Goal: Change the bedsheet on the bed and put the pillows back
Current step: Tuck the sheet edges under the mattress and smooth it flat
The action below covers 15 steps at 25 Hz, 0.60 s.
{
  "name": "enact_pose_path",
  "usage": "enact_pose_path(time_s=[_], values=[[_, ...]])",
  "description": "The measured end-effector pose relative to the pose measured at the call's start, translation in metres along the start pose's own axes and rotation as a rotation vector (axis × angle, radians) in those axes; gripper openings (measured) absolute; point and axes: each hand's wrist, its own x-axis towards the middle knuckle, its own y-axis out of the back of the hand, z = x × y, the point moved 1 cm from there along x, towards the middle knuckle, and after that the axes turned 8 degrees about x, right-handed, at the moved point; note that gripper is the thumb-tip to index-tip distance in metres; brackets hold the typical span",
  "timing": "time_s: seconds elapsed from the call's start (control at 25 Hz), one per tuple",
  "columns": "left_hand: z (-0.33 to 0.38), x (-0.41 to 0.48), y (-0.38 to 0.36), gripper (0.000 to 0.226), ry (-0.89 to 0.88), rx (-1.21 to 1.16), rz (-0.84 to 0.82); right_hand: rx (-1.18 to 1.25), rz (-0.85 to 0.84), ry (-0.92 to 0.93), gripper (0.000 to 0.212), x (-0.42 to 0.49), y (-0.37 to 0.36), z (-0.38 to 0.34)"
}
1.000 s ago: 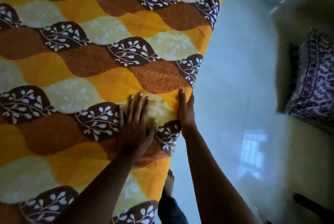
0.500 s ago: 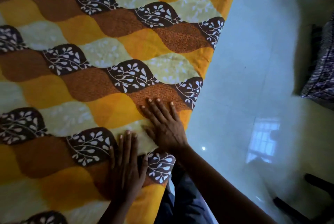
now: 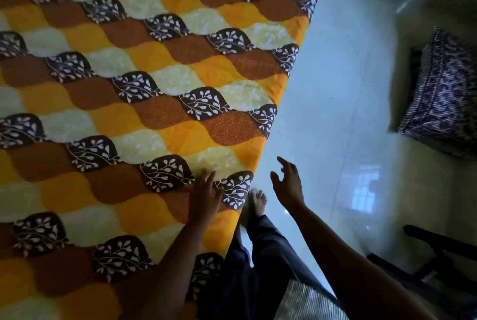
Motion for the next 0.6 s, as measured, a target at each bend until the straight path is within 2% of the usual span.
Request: enact_pose_path(time_s=[0.08, 0.24, 0.36, 0.48, 0.6], values=[[0.023, -0.017, 0.012, 0.041, 0.121, -0.243, -0.110, 0.077, -0.008, -0.061, 0.036, -0.014, 0.025, -0.004], [0.080, -0.030, 0.026, 0.038, 0.233, -0.519, -0.187, 0.159, -0.021, -0.179, 0.029, -0.006, 0.085, -0.009], [0.133, 0.005, 0.028, 0.041, 0.254, -0.508, -0.212, 0.175, -0.090, -0.164, 0.026, 0.023, 0.147, -0.009], [0.196, 0.052, 0.030, 0.057, 0.301, -0.510, -0.178, 0.158, -0.162, -0.111, 0.025, 0.064, 0.223, -0.012], [0.281, 0.103, 0.035, 0.037, 0.249, -0.543, -0.138, 0.184, -0.137, -0.082, 0.023, 0.116, 0.304, -0.015]])
